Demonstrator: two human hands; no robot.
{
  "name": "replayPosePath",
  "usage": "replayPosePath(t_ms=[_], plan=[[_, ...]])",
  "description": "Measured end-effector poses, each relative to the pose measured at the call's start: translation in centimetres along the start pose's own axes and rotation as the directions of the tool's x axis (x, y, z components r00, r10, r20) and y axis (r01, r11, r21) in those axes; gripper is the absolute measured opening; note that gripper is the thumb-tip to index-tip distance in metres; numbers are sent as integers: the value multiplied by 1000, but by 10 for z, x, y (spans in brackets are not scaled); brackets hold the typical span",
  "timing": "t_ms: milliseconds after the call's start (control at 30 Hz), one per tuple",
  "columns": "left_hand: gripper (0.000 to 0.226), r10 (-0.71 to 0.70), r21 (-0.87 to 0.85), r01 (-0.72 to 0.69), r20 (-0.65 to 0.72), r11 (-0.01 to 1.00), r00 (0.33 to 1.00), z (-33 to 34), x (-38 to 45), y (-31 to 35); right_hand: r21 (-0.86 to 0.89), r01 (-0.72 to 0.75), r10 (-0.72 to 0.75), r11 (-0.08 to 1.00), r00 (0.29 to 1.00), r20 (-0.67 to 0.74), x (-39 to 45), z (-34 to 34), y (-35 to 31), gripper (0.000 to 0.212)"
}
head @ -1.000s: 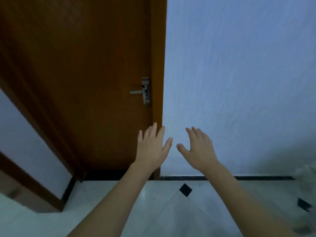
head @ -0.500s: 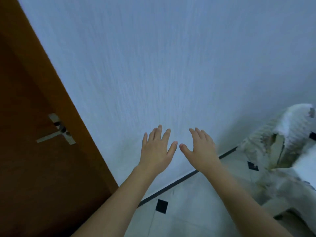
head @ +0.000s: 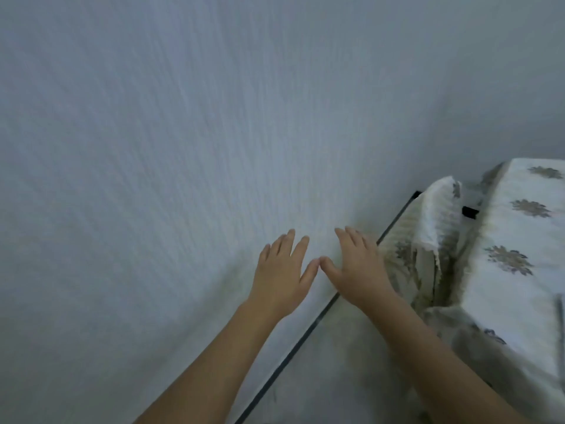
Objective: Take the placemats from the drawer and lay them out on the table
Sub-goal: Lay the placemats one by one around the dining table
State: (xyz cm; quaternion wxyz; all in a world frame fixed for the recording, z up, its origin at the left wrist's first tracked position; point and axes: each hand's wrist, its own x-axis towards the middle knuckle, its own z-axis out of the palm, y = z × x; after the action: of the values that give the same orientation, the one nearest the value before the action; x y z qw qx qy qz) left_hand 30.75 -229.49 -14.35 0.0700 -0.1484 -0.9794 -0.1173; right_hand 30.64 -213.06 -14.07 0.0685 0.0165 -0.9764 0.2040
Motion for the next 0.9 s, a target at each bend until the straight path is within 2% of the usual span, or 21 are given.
replayPosePath(t_ms=[133, 267, 400, 600, 800, 900], plan=[[62, 107, -54, -105, 23, 993, 994, 25, 77, 6, -62, -132, 130, 989, 991, -32, 47, -4, 35, 70], [69, 228, -77, -226, 24, 971, 973, 37, 156, 25, -82, -245, 234, 966, 964, -127, 90, -25, 64, 69], [75, 385, -78, -382, 27, 921, 922, 51, 226, 70, -105, -417, 391, 903, 897, -205, 108, -52, 113, 70], [70, 549, -94, -543, 54, 834, 834, 85, 306, 154, -102, -615, 566, 782, 770, -294, 118, -76, 206, 63], [79, 619, -47, -617, 91, 785, 780, 114, 383, 215, -10, -658, 626, 753, 720, -299, 171, -92, 284, 68], [77, 629, -21, -628, 46, 778, 776, 121, 420, 239, 5, -662, 629, 750, 710, -316, 191, -109, 314, 69]])
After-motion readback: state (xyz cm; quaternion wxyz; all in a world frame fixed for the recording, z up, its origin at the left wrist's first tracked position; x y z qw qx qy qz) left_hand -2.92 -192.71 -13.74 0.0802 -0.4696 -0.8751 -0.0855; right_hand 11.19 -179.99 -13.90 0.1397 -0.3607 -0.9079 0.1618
